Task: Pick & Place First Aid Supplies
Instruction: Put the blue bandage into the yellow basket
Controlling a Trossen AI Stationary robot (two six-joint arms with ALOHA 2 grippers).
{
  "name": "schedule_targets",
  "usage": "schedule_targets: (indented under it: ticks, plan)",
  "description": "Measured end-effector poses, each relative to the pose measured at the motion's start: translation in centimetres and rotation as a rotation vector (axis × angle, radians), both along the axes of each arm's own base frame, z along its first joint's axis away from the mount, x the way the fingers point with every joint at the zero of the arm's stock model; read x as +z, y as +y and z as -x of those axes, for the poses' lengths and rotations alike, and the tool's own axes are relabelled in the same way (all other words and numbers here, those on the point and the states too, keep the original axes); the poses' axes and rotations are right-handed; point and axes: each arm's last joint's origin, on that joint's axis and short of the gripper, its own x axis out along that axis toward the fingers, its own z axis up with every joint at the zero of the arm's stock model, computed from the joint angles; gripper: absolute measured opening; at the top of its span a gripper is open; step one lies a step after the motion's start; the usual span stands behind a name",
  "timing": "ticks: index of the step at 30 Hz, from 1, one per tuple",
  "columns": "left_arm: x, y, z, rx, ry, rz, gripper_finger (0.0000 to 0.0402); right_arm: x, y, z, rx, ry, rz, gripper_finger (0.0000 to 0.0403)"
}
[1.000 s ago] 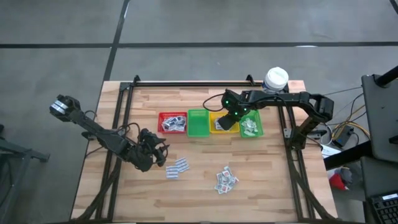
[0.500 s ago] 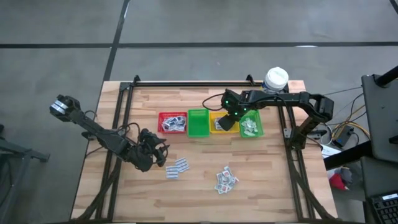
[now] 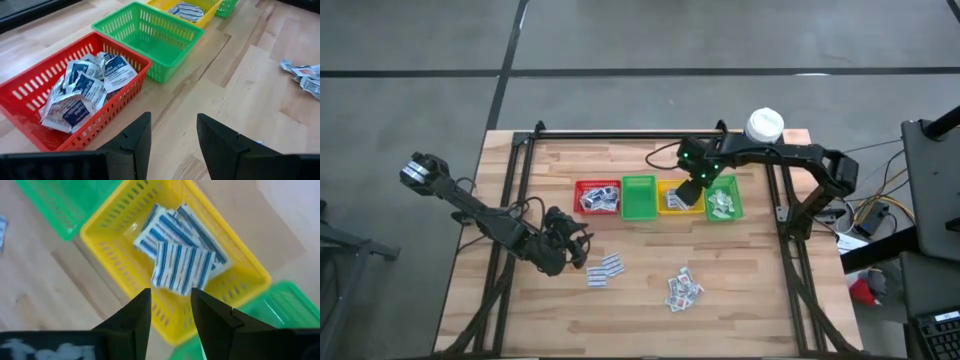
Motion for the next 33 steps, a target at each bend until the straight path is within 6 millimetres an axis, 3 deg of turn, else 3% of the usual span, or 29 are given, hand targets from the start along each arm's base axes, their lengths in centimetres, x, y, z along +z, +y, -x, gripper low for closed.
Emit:
schedule_targets:
  ticks: [9, 17, 24, 33]
  plan:
    - [0.1, -0.4, -0.1, -0.062, 0.012, 0.034, 0.0151, 3.0, 3.0, 0.9, 0.207, -0.009, 0.040, 0.0137]
    - [0.1, -0.9, -0.3, -0.115, 0.008, 0.163, 0.0151, 4.6, 6.1, 2.9, 0.351, -0.217, 0.143, 0.0137]
    - [0.6, -1.8, -0.8, -0.299, 0.004, 0.248, 0.0151, 4.3, 8.2, 5.3, 0.401, -0.447, 0.216, 0.0137]
    - [0.7, -1.9, -0.8, -0.274, 0.009, 0.359, 0.0151, 2.2, 9.2, 7.8, 0.439, -0.638, 0.292, 0.0137]
